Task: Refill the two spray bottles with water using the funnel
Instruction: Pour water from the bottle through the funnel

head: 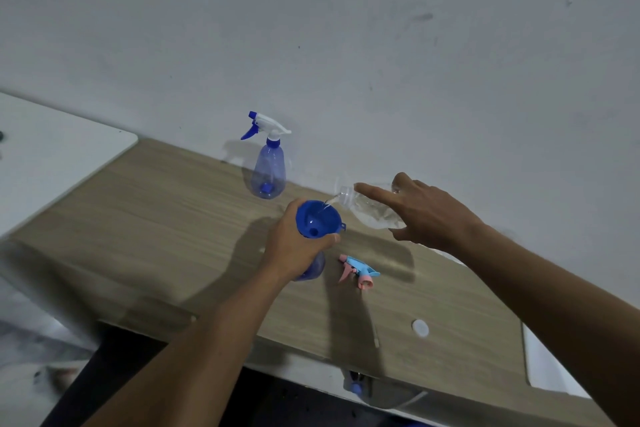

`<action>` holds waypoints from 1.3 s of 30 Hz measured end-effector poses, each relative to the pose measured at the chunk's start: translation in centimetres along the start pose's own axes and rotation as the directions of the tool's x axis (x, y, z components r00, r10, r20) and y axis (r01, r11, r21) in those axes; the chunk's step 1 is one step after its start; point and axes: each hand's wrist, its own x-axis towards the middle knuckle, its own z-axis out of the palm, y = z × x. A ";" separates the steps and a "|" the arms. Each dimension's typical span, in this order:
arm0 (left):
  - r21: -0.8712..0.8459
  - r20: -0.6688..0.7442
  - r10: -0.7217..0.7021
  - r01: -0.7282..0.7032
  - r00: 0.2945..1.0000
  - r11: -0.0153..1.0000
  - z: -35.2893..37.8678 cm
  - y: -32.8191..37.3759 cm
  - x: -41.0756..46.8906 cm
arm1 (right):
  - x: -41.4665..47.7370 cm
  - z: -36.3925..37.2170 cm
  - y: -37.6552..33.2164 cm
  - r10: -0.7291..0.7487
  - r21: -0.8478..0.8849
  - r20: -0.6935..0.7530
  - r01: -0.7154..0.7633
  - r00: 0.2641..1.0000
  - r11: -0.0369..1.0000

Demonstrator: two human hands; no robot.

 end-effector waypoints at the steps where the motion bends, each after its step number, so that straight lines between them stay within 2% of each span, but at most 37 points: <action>1: -0.004 -0.001 0.000 0.000 1.000 1.000 0.0 0.1 -0.1 | 0.1 0.0 0.0 -0.003 -0.005 -0.003 0.003 1.000 1.000; 27: -0.031 0.005 -0.018 0.018 1.000 0.999 -0.1 0.6 -0.2 | 0.4 1.8 0.9 -0.073 -0.024 -0.024 0.073 0.997 0.997; 39: -0.025 -0.004 -0.014 0.014 1.000 1.000 -0.1 0.7 -0.4 | 0.0 2.5 0.9 -0.058 -0.023 -0.066 0.057 0.996 0.998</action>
